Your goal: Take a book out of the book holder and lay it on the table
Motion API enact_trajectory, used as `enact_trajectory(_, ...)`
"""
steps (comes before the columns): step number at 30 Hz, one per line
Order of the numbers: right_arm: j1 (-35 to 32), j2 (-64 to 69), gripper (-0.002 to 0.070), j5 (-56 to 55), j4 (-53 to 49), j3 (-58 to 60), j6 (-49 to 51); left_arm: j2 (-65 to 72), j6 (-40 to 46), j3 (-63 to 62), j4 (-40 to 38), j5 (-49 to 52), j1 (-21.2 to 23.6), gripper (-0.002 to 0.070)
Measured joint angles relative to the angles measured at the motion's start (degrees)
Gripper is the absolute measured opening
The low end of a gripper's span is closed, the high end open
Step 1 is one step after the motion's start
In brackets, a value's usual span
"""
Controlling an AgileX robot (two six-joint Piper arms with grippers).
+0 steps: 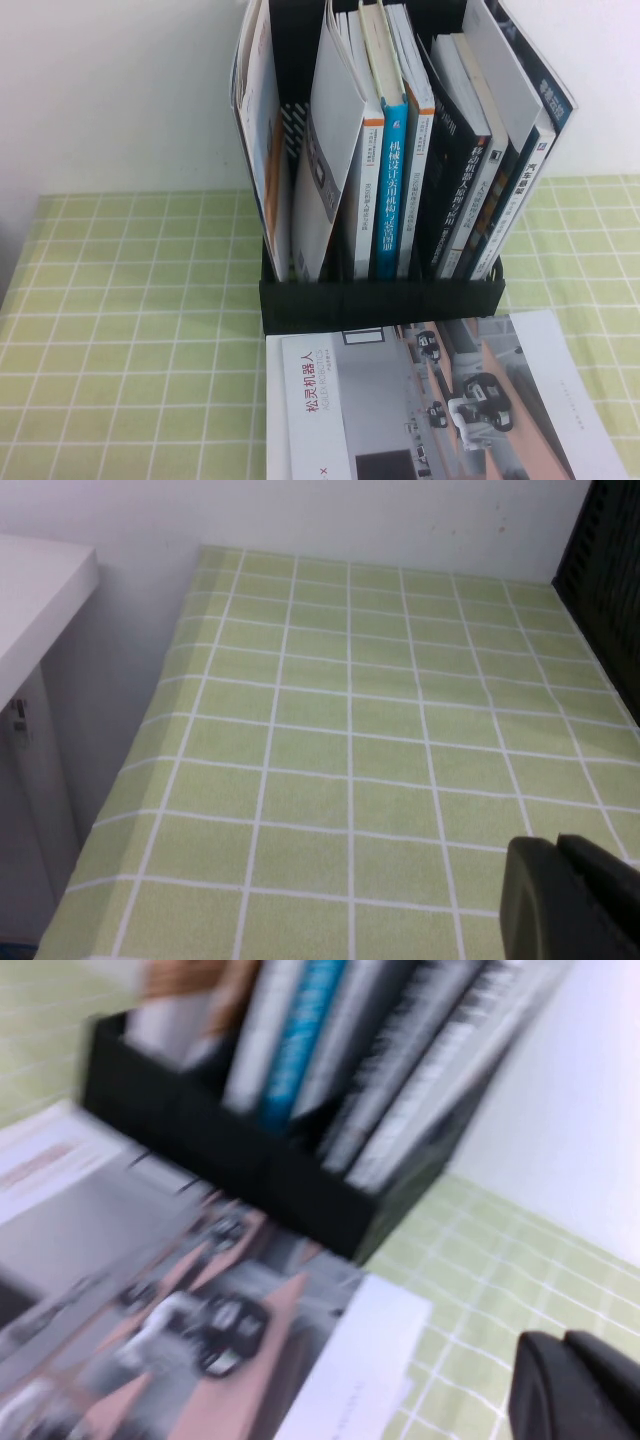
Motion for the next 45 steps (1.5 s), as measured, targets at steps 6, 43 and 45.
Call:
enact_trajectory(6, -18.05, -10.30, -0.0002, -10.51, 0.00, 10.63, 13.61, 0.00, 0.00, 0.00, 0.00, 0.00, 0.00, -0.0003)
enact_trajectory(43, -33.35, -11.93, -0.0002, 4.14, 42.49, 11.42, -30.30, 0.00, -0.28, 0.00, 0.13, 0.10, 0.00, -0.0003)
enact_trajectory(45, -33.35, -11.93, -0.0002, 4.14, 42.60, 11.42, -30.30, 0.00, -0.28, 0.00, 0.13, 0.10, 0.00, -0.0003)
